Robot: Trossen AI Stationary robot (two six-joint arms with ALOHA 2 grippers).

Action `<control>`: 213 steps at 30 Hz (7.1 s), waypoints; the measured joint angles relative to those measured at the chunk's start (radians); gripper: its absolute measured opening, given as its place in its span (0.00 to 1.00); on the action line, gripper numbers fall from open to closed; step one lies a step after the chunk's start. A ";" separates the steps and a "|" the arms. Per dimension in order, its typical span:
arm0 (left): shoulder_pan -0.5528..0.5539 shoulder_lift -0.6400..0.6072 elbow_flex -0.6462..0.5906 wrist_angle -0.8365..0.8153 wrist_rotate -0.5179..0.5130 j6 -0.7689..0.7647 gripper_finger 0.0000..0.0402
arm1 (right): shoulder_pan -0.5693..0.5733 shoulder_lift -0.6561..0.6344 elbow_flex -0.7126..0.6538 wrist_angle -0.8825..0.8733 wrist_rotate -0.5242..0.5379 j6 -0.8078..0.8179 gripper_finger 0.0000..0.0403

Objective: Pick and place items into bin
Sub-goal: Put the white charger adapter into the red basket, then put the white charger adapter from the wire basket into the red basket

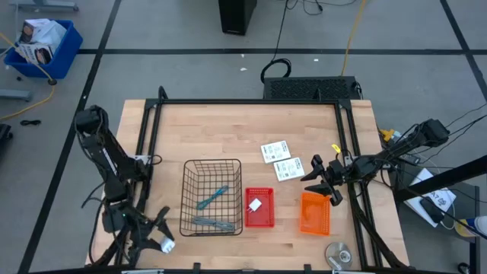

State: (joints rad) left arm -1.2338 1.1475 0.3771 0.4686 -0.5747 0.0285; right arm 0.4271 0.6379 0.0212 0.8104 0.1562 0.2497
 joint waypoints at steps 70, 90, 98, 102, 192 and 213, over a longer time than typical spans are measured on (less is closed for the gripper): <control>0.866 0.161 0.405 -0.472 0.626 0.194 0.29 | 0.000 0.000 0.000 -0.001 0.000 0.000 0.38; 0.932 0.278 0.404 -0.552 0.765 0.085 0.95 | 0.000 0.000 0.000 0.000 0.000 0.000 0.38; 0.930 0.417 0.404 -0.468 0.746 0.007 0.93 | 0.000 0.002 0.000 0.000 0.000 0.000 0.38; 0.930 0.471 0.404 -0.419 0.742 -0.005 0.95 | 0.000 0.002 0.000 0.000 0.000 0.000 0.38; 0.911 0.321 0.404 -0.094 0.580 0.110 0.45 | 0.000 0.002 0.000 0.000 0.000 0.000 0.38; 0.959 0.609 0.768 -0.325 0.707 0.200 0.45 | 0.000 0.002 0.000 -0.001 0.000 0.000 0.38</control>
State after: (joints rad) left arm -0.2750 1.7566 1.1452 0.1437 0.1326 0.2283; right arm 0.4271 0.6399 0.0210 0.8099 0.1562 0.2497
